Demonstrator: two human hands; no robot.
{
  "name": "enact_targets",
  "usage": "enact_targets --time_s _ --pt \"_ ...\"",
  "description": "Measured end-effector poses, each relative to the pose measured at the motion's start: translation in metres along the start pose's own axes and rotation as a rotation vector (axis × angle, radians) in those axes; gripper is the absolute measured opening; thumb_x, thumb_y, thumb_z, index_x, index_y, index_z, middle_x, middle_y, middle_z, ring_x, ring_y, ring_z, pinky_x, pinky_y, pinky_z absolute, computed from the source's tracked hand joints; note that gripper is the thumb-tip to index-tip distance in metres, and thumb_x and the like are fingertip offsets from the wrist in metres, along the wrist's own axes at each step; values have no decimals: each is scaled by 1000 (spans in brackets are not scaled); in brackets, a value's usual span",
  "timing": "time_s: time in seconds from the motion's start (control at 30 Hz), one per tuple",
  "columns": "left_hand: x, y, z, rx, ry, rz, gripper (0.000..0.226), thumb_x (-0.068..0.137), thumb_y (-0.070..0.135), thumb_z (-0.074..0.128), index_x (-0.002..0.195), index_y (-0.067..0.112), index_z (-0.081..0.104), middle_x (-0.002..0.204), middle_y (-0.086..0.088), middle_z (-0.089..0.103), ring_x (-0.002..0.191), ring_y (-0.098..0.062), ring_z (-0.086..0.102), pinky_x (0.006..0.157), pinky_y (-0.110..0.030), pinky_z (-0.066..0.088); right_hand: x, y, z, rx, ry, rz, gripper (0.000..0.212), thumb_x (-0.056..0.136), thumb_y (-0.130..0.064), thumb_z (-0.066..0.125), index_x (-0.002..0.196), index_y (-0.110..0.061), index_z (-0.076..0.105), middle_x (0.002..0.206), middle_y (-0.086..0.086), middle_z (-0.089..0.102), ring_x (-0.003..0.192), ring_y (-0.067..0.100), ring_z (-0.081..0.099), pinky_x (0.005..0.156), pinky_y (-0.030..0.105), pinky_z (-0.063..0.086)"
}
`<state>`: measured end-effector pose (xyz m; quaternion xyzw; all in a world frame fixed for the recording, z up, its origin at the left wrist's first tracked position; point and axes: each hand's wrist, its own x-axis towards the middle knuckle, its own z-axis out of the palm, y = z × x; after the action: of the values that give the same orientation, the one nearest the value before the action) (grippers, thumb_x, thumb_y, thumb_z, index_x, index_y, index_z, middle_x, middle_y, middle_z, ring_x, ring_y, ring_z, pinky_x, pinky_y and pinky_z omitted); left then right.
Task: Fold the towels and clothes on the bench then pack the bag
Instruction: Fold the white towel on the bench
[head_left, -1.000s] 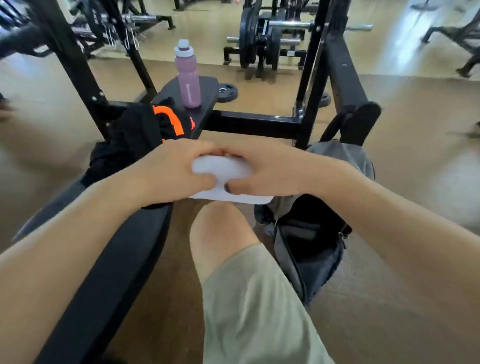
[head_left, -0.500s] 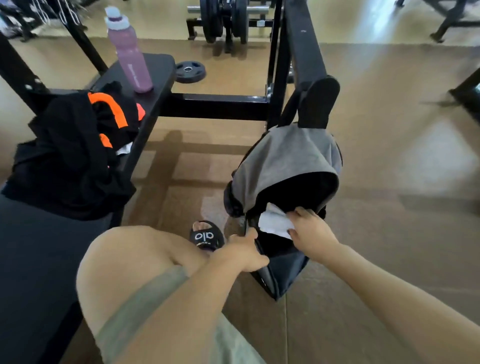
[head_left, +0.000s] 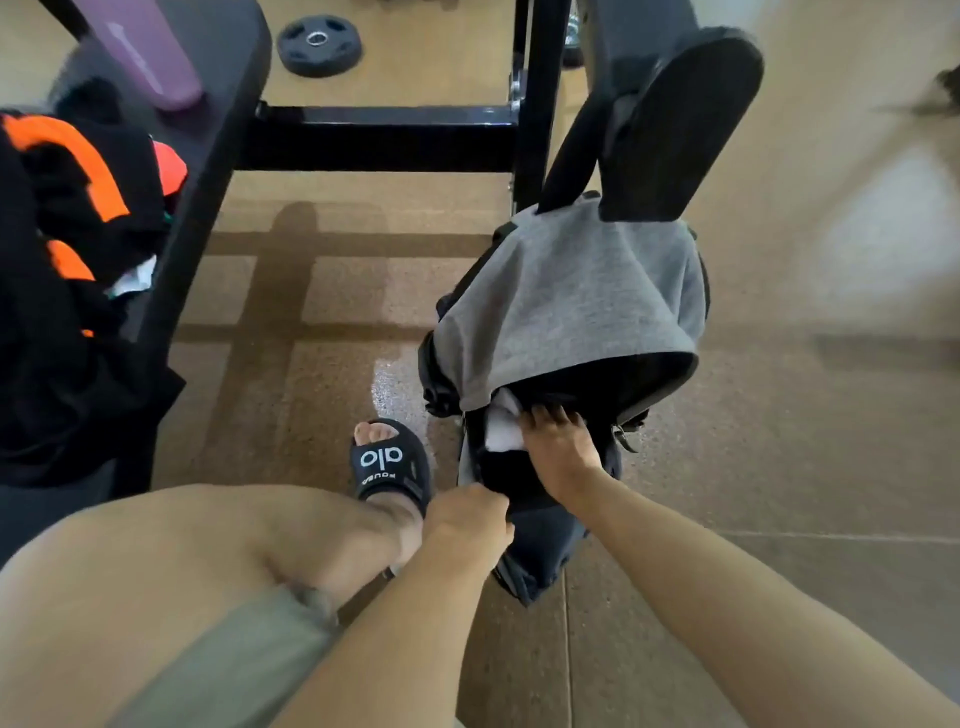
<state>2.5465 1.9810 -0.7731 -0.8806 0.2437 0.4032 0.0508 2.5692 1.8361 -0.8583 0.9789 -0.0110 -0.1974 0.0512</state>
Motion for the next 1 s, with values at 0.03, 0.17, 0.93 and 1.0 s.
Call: enact_targets --time_s 0.03,0.17,0.93,1.0 --pt "-1 -3 1 -7 19 7 30 106 35 43 123 13 56 119 -14 61 110 -36 61 77 -37 44 4 0 -1 -29 10 8 35 68 -5 78 103 -6 72 99 12 68 91 34 67 73 45 55" --pt "-2 -7 5 -57 88 -13 32 105 34 45 120 11 61 118 -14 63 110 -36 62 76 -36 43 12 9 5 -85 78 22 28 51 -4 85 77 -7 75 77 13 67 70 33 66 60 42 55" --pt "-145 -136 -125 -486 703 -50 17 99 19 50 105 22 66 93 5 64 85 -16 61 78 -32 49 -72 -105 -190 516 253 -247 17 91 -14 50 105 -14 60 101 4 61 96 29 60 76 41 51" --pt "-173 -181 -136 -557 900 -140 16 96 16 53 100 22 67 89 8 64 84 -15 60 79 -32 48 -66 -134 -228 699 320 -308 23 92 -11 52 111 -14 64 105 3 66 97 25 61 85 39 52"
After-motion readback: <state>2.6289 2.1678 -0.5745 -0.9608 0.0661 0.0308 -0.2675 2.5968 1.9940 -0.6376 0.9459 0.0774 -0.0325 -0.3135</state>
